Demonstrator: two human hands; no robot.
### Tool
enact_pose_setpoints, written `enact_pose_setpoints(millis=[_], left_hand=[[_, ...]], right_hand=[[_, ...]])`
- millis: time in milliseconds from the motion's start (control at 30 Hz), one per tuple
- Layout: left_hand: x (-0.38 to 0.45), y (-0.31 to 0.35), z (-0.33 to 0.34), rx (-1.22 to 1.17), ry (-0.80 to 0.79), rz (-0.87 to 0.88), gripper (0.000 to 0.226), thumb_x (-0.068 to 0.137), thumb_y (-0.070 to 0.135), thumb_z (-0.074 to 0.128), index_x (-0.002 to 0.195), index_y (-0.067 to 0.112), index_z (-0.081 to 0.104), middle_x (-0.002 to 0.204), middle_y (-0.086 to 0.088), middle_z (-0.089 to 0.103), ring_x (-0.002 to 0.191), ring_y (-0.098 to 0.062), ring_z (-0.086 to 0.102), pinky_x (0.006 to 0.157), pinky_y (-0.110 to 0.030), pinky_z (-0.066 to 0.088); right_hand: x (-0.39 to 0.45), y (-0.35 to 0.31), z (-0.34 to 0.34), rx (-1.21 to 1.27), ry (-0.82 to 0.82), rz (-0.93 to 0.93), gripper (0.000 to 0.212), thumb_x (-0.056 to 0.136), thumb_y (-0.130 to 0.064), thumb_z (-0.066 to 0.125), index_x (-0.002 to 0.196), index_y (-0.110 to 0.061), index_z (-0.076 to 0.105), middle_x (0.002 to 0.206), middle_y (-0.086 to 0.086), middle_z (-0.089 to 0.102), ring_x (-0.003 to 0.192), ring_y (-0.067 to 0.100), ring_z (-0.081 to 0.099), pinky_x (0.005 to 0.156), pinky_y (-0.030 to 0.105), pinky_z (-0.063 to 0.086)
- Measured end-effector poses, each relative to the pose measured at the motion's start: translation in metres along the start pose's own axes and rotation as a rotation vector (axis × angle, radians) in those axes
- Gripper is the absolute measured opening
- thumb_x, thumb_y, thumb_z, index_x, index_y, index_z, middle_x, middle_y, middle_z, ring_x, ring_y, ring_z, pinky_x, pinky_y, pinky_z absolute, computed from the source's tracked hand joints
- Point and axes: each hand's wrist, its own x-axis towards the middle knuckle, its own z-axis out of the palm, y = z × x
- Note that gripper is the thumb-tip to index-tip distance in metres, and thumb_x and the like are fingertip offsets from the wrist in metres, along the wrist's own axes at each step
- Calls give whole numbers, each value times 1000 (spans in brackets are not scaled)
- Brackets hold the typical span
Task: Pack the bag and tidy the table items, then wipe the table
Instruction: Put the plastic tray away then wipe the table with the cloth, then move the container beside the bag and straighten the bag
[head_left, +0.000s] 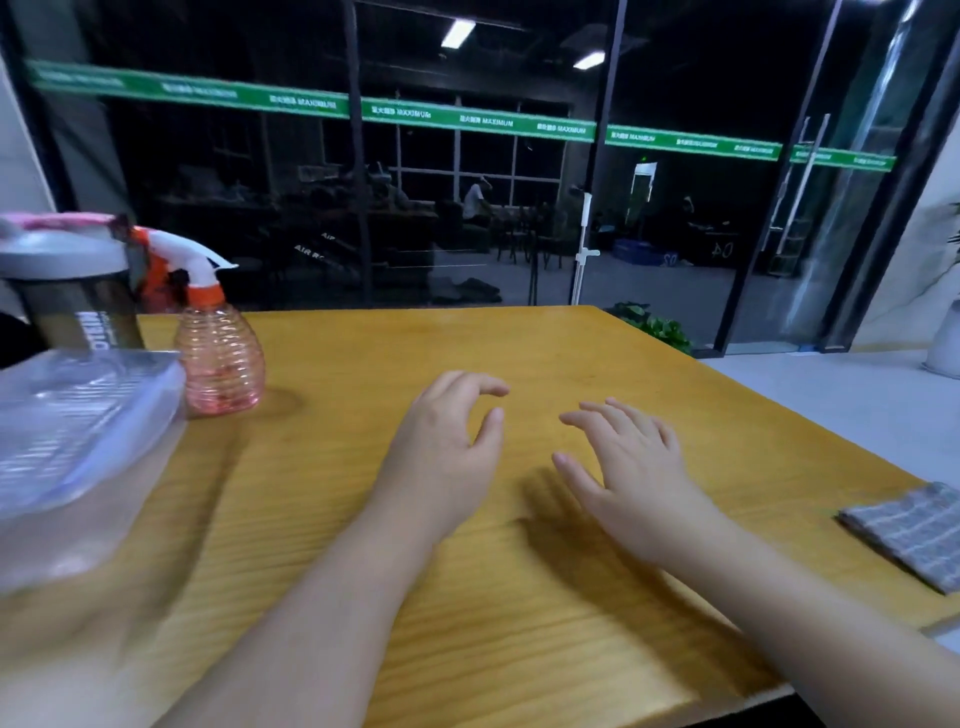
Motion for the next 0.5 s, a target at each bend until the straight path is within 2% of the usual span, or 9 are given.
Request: enact_pose_setpoints(millis=[100, 233, 300, 367, 433, 500], left_hand=[[0, -3, -16, 19, 115, -19, 19, 89, 14, 53, 103, 23, 62, 99, 15, 57, 100, -4, 51, 82, -6, 34], [-2, -12, -41, 115, 233, 50, 19, 84, 15, 53, 98, 21, 64, 89, 14, 58, 89, -3, 52, 78, -10, 37], [-3, -18, -54, 157, 284, 75, 19, 82, 16, 53, 96, 20, 64, 86, 12, 59, 85, -5, 52, 76, -13, 38], [-4, -23, -66, 187, 332, 86, 18, 82, 15, 53, 95, 20, 64, 84, 11, 59, 84, -6, 52, 75, -14, 38], [-3, -27, -77, 195, 373, 64, 19, 81, 14, 53, 96, 20, 64, 84, 11, 59, 85, -8, 54, 74, -16, 40], [0, -28, -88, 187, 414, 35, 20, 80, 15, 53, 96, 20, 64, 86, 11, 59, 87, -10, 55, 76, -21, 42]], right_hand=[[12, -32, 4, 51, 15, -103, 47, 95, -53, 28, 138, -35, 32, 149, -13, 29, 143, 10, 11, 115, 37, 7], [30, -71, 5, 113, 25, -242, 76, 74, -65, 3, 136, -35, 34, 146, -14, 33, 141, 9, 17, 113, 35, 11], [37, -89, 2, 190, 5, -279, 67, 80, -64, 14, 136, -34, 34, 143, -14, 36, 138, 9, 21, 111, 33, 14], [44, -107, -1, 348, -65, -272, 49, 91, -50, 37, 136, -31, 36, 141, -12, 40, 135, 9, 27, 111, 33, 21], [52, -123, -4, 509, -119, -257, 47, 92, -41, 47, 137, -27, 39, 141, -11, 44, 133, 10, 35, 109, 36, 30], [60, -137, -6, 600, -134, -268, 48, 91, -41, 50, 136, -26, 41, 140, -10, 46, 131, 10, 40, 107, 37, 35]])
